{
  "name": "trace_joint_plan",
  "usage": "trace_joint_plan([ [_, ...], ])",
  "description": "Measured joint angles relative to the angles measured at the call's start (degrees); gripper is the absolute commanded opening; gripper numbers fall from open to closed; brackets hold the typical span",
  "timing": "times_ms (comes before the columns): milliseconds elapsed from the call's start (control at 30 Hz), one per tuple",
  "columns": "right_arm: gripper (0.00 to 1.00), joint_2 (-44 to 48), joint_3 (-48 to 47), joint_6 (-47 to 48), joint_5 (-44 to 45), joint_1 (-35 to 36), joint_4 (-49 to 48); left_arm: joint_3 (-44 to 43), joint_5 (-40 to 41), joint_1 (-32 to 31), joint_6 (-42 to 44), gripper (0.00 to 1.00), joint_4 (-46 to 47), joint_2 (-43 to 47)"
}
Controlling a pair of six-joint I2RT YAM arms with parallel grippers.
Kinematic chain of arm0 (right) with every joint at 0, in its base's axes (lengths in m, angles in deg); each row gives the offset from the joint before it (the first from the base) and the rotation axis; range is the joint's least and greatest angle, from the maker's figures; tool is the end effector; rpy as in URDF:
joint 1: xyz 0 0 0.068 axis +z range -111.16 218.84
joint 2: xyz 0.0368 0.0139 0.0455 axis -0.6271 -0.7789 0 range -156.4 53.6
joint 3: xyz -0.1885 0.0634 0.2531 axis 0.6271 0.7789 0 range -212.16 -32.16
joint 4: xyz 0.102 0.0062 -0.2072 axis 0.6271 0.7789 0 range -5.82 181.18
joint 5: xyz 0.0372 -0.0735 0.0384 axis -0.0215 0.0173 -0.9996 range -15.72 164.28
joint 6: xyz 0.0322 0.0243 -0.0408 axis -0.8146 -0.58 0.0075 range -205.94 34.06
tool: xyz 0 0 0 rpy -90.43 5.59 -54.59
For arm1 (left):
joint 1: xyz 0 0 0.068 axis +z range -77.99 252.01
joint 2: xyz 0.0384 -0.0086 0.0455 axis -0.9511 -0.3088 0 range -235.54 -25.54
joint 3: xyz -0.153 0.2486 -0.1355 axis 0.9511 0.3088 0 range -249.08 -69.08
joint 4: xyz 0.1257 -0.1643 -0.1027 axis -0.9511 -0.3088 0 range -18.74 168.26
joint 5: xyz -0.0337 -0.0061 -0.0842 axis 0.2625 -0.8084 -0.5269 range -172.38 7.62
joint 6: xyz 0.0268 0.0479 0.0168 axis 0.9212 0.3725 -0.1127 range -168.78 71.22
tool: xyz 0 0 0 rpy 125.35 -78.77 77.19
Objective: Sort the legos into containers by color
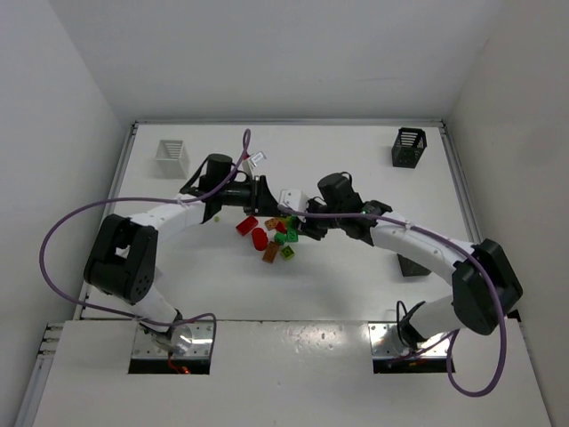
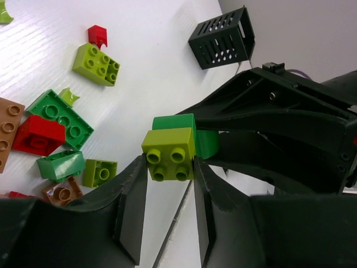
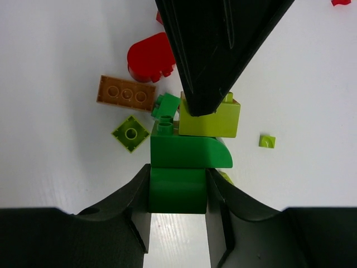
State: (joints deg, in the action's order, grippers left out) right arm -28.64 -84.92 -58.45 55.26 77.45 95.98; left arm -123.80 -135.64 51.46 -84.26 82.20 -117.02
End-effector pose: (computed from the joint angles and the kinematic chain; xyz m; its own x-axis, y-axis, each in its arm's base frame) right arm 0.2076 0.1827 0.2987 -0.0968 -0.6356 -0.7659 -0.9311 0.3298 -0.1560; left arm 0.2851 -0.1416 0.2955 -0.9011 -0.0330 -0.4323 0.3900 0.3739 -0.8415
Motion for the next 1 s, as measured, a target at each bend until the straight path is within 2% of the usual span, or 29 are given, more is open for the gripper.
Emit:
trace_joint_plan([
  [300,0.00,0.04,6.56,-0.11,5.60,-0.46,-4.02,-0.42,1.92,1.22,2.60,0.21,-2.12,-2.10],
  [467,0.00,0.04,8.96,-0.11,7.04,-0.72,-3.93,-1.75,7.98,1.97,4.92,0.47,-5.57,-3.63],
  [700,0.00,0.02,8.63,-0.52,6.29,-0.72,-4.02,-3.63,14.38,1.97,7.28,0.68,-9.60,-5.29],
  [833,0.00,-0.37,7.48,-1.01,5.27,-0.72,-4.07,-3.58,13.25,1.97,7.26,0.71,-9.75,-5.29],
  [1000,0.00,-1.29,5.97,-1.92,4.28,-0.72,-4.13,-1.92,6.40,1.81,3.61,0.72,-4.87,-4.90],
])
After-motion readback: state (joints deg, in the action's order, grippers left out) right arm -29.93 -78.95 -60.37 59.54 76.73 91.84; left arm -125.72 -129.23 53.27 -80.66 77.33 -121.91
